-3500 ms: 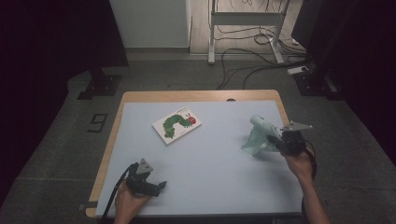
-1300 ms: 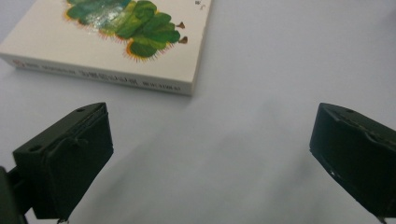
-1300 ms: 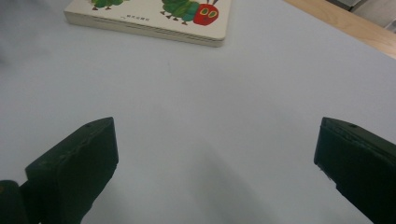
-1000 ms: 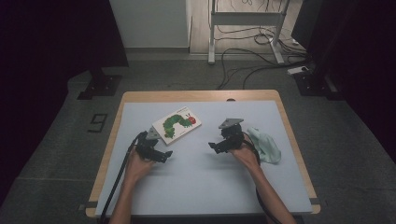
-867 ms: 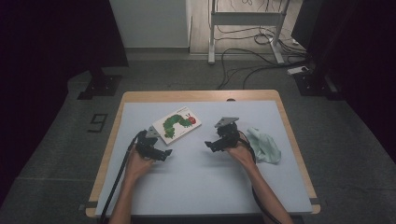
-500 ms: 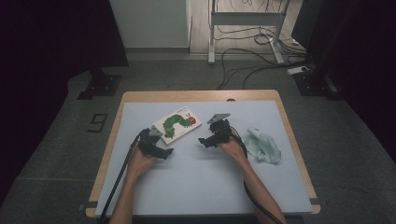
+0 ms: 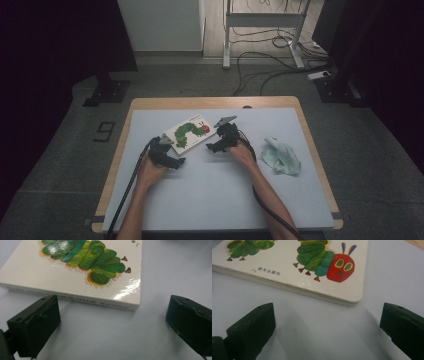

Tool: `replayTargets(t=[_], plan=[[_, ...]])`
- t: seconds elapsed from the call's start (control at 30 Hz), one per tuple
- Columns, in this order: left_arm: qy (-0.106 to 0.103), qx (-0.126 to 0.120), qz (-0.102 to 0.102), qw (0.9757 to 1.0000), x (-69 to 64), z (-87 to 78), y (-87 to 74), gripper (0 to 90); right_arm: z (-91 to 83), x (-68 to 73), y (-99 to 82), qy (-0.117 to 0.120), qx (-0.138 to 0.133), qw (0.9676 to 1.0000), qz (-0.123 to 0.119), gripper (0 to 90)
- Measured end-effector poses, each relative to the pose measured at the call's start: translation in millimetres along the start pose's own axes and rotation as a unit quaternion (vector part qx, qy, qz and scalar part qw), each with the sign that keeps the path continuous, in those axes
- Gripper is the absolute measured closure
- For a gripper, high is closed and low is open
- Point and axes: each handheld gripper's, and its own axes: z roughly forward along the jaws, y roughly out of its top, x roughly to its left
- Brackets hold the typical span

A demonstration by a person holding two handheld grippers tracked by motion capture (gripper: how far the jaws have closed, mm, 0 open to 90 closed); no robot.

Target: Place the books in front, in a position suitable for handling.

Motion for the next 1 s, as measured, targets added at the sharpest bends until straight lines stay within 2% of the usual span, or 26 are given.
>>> replayTargets(t=[0.23,0.47,0.57,0.67,0.87,1.0], plan=[[-0.003,0.005,-0.005,1.0000,0.9,2.0,2.1,0.0,13.6,-4.8,10.0,0.011,0.015,0.9998,-0.012,0.0],[-0.004,0.005,-0.009,0.9999,1.1,2.9,2.7,0.0,21.4,-7.0,17.5,0.023,0.015,0.9995,-0.014,0.6],[-0.005,0.005,-0.009,0.9999,1.1,2.9,2.7,0.0,24.1,-4.6,19.9,0.028,0.014,0.9992,-0.025,2.4],[-0.007,0.004,-0.011,0.9999,1.6,2.7,2.6,0.0,24.3,-2.7,20.5,0.031,0.012,0.9992,-0.023,3.6],[-0.026,-0.003,-0.023,0.9994,4.9,1.1,1.4,0.0,21.9,-2.0,18.6,0.030,0.008,0.9993,-0.019,5.6],[-0.021,0.000,-0.019,0.9996,2.7,1.3,1.4,0.0,18.5,1.0,15.7,0.030,0.007,0.9994,-0.016,6.0]])
